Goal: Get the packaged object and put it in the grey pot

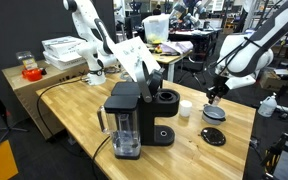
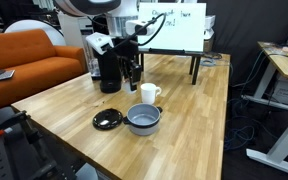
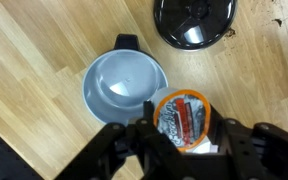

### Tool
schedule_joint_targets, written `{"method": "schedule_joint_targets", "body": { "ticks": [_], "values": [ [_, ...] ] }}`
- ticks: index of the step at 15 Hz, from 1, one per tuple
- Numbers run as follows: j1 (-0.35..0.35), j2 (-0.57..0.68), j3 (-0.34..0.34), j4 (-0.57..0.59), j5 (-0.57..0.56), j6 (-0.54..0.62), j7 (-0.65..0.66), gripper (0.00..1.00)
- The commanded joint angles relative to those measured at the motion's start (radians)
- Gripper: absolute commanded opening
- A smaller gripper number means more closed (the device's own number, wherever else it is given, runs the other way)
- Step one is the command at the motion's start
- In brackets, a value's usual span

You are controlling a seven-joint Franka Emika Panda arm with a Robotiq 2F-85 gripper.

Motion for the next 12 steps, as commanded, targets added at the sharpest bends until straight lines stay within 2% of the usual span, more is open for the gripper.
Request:
{"method": "schedule_joint_targets", "body": {
  "ticks": [1, 7, 12],
  "values": [
    [-0.078, 0.048, 0.046, 0.040, 0.116, 0.001, -0.083, 0.25],
    [-0.130, 0.127, 0.041, 0.095, 0.144, -0.007, -0.110, 0.25],
    [-0.136, 0.193, 0.054, 0.139, 0.133, -0.013, -0.117, 0.25]
  ]
}}
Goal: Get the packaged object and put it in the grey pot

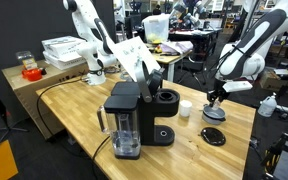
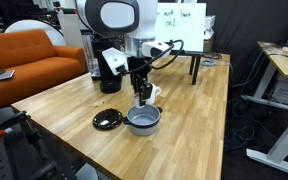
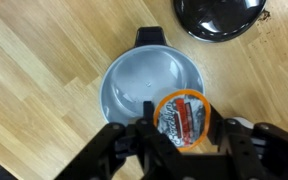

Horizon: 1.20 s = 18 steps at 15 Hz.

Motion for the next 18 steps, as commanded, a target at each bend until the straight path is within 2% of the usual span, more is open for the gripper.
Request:
{"method": "schedule_joint_targets", "body": {
  "ticks": [1, 12, 13, 17, 18],
  "values": [
    [-0.029, 0.044, 0.025, 0.043, 0.015, -0.015, -0.034, 0.25],
    [-0.057, 0.142, 0.033, 0.089, 0.011, -0.022, -0.042, 0.25],
    [-0.057, 0.141, 0.035, 0.091, 0.011, -0.021, -0.044, 0.70],
    [-0.048, 0.129, 0.026, 0.087, 0.003, -0.015, -0.039, 0.95],
    [-0.045, 0.125, 0.022, 0.084, 0.000, -0.013, -0.037, 0.99]
  ]
}}
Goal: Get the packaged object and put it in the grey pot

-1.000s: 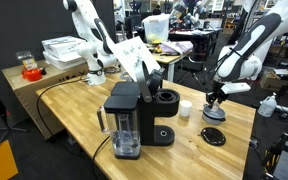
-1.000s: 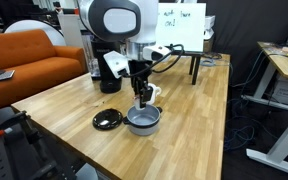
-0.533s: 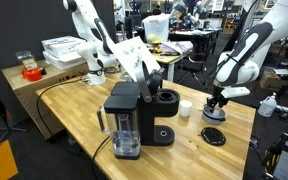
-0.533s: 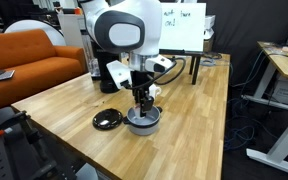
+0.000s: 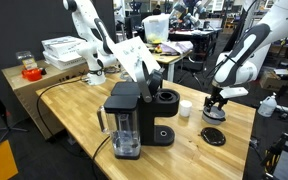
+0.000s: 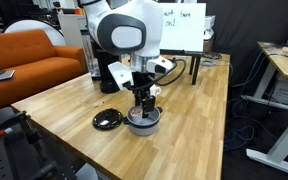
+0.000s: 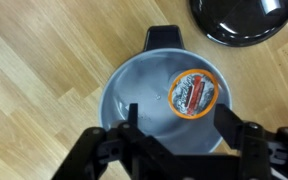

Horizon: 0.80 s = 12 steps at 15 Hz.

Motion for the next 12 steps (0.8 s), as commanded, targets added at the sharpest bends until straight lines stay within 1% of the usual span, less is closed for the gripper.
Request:
{"method": "schedule_joint_targets", "body": {
  "ticks": [1, 3, 6, 8, 12],
  "values": [
    [-0.016, -0.016, 0.008, -0.003, -0.003, -0.009, -0.021, 1.00],
    [0.006, -0.028, -0.012, -0.016, -0.025, -0.006, -0.008, 1.00],
    [0.046, -0.085, -0.044, -0.077, -0.068, 0.003, 0.013, 1.00],
    [0.064, -0.159, -0.055, -0.168, -0.090, 0.009, 0.016, 1.00],
    [0.102, -0.350, -0.072, -0.381, -0.156, 0.027, 0.017, 1.00]
  ]
}}
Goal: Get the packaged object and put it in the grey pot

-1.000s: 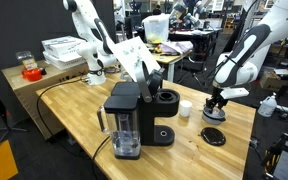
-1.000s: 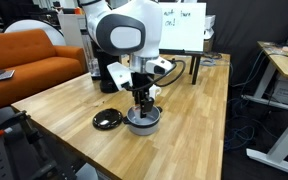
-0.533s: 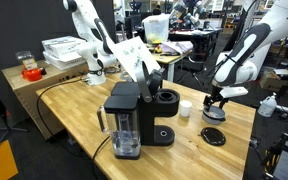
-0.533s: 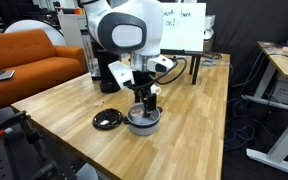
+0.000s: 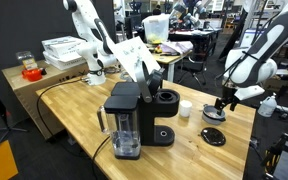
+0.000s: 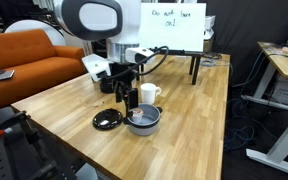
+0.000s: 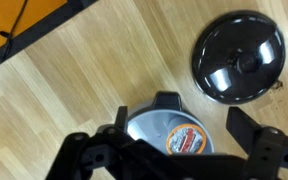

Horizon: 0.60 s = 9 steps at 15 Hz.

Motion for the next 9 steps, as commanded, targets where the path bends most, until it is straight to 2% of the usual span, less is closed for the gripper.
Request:
{"method": "schedule_joint_targets", "body": {
  "ticks": [1, 4, 5, 7, 9],
  "values": [
    [0.045, -0.192, -0.034, -0.185, -0.088, 0.032, 0.014, 1.00],
    [0.036, -0.336, -0.032, -0.296, -0.160, 0.023, 0.005, 1.00],
    [0.030, -0.256, -0.012, -0.230, -0.123, 0.003, 0.011, 1.00],
    [0.028, -0.294, -0.010, -0.254, -0.127, 0.001, 0.011, 1.00],
    [0.029, -0.275, -0.010, -0.243, -0.127, 0.001, 0.011, 1.00]
  ]
}}
